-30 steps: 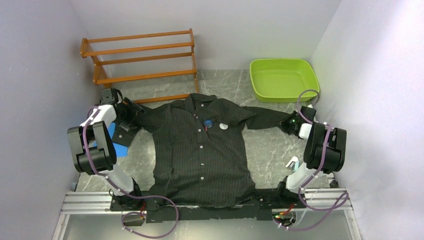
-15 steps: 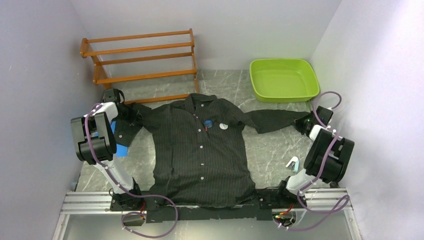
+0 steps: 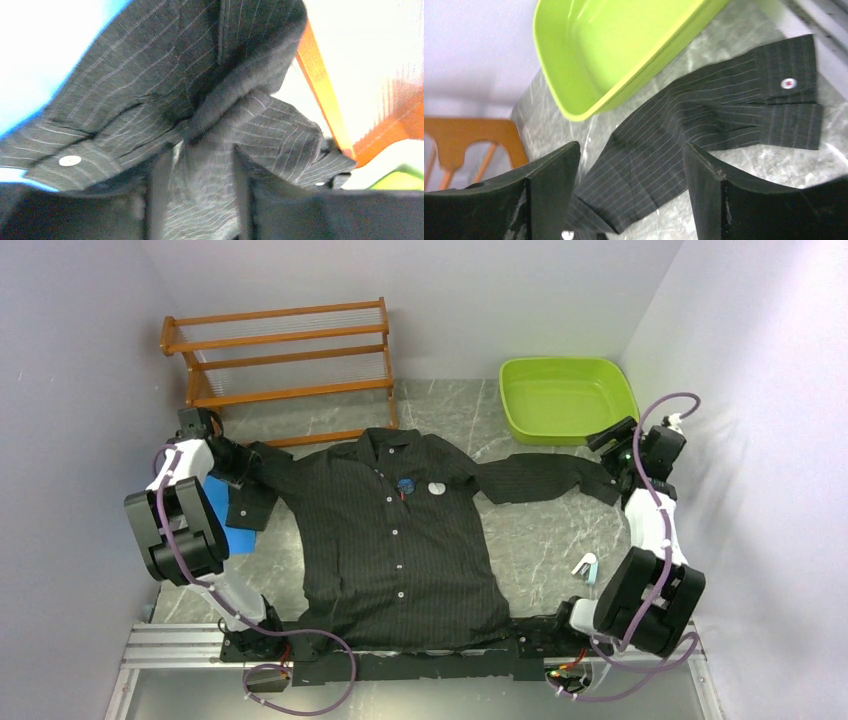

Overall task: Pin the brooch onto the clothing
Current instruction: Flatten out the clothes at the center of the board.

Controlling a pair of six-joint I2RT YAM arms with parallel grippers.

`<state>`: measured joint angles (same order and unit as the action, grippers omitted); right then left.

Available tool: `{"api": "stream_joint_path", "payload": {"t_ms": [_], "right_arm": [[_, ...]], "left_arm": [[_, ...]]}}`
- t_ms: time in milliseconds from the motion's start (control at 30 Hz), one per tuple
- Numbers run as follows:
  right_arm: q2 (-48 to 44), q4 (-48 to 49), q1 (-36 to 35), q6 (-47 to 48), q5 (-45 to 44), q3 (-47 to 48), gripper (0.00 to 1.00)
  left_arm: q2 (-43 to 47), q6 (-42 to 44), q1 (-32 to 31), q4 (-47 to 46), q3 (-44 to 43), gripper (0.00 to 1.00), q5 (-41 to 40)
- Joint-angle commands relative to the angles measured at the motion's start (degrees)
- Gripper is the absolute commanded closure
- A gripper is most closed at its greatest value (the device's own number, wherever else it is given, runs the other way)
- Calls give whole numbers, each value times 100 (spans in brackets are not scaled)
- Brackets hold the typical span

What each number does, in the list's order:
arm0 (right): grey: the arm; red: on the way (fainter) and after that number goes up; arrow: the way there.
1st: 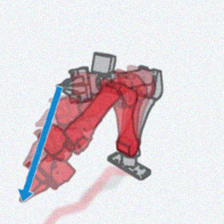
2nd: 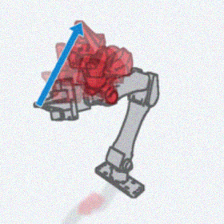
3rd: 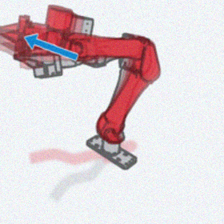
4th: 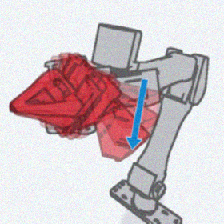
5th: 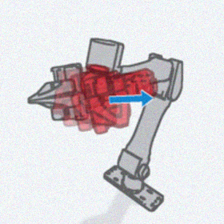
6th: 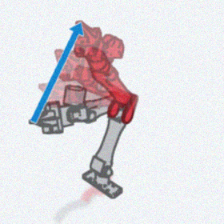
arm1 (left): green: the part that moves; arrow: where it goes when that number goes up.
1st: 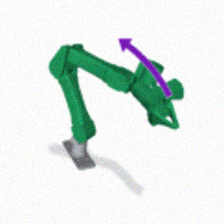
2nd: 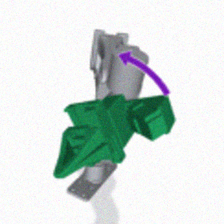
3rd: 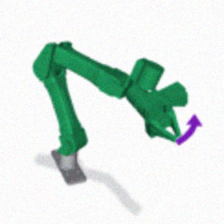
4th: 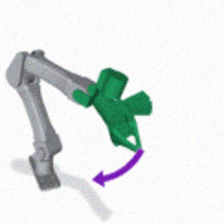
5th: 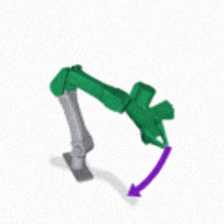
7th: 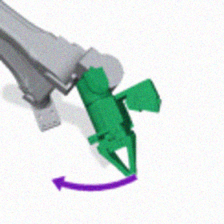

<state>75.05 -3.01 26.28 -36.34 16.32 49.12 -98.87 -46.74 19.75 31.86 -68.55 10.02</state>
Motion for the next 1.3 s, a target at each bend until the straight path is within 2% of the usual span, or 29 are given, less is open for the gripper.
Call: {"api": "stream_joint_path", "payload": {"t_ms": [0,67,133,267,433,600,800,900,1100,1267], "right_arm": [[-689,-30,-645,726,69,196,15],[-752,-85,-1202,1054,-59,350,8],[-372,-330,-1737,1394,38,739,7],[1008,-941,-2651,1976,529,1805,8],[2604,-1281,-3449,2420,844,2895,14],[4006,-1781,-4010,2759,1013,4367,18],[5376,-2112,-4333,2893,1182,6115,20],[5953,-2032,-4414,2843,1443,6642,25],[7096,-2143,-4487,2697,2023,7969,35],[7493,-2100,-4533,2617,2403,8282,39]], "left_arm": [[541,336,73,352,-429,38,-392],[787,575,69,227,-390,30,-227],[1112,798,29,-109,-191,26,50],[1651,1334,-326,-894,158,19,621],[1422,2076,-1315,-950,-186,20,653],[892,2395,-1934,-1301,-359,22,1038],[325,2580,-2609,-1367,-474,24,1161],[242,2565,-2833,-1505,-265,26,1235],[578,2514,-3230,-1892,444,27,1330],[1064,2433,-3434,-2168,1034,26,1447]]}}
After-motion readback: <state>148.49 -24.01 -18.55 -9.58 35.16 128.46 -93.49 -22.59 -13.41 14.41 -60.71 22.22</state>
